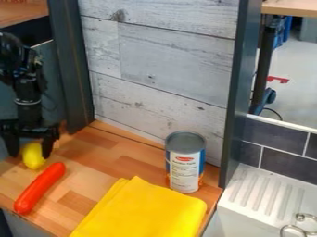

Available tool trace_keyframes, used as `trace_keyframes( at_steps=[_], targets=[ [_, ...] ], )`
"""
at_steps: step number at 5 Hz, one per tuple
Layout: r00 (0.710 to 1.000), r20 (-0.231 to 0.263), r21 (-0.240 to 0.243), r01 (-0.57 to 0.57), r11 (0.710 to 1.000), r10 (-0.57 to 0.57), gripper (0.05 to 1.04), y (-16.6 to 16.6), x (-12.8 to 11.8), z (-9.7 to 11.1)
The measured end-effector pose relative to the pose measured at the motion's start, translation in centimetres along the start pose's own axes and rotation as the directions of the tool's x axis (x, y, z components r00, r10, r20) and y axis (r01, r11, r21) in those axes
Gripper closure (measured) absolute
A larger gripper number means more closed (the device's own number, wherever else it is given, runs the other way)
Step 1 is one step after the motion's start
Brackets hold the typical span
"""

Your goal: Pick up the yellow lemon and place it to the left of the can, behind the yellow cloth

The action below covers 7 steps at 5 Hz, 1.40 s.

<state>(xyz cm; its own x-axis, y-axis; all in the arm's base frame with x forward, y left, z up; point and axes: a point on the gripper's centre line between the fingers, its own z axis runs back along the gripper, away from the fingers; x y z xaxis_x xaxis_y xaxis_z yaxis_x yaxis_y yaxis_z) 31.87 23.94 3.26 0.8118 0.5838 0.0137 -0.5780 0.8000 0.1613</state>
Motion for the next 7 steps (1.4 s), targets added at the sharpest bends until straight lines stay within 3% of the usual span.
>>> trace_keyframes(
  at_steps=[1, 2, 3, 4, 5, 6, 7],
  targets=[
    [1.000, -0.006, -0.015, -0.004, 1.000, 0.003, 0.143, 0.0, 0.3, -0.6],
    [1.000, -0.007, -0.036, -0.008, 0.999, 0.008, 0.283, -0.5, 0.6, -1.1],
    [1.000, 0.005, -0.060, -0.023, 0.998, 0.023, 0.284, -0.8, 0.7, -1.3],
    [1.000, -0.030, -0.061, -0.011, 0.998, 0.009, 0.284, -0.7, 0.0, -1.3],
    [0.992, -0.118, -0.015, 0.044, 0.999, -0.045, 0.284, -1.0, -0.9, 1.3],
    [0.984, -0.068, 0.080, 0.167, 0.983, -0.162, 0.284, -4.8, -0.6, 6.6],
    [0.951, -0.026, 0.083, 0.310, 0.947, -0.309, 0.284, -9.6, -1.1, 7.8]
  ],
)
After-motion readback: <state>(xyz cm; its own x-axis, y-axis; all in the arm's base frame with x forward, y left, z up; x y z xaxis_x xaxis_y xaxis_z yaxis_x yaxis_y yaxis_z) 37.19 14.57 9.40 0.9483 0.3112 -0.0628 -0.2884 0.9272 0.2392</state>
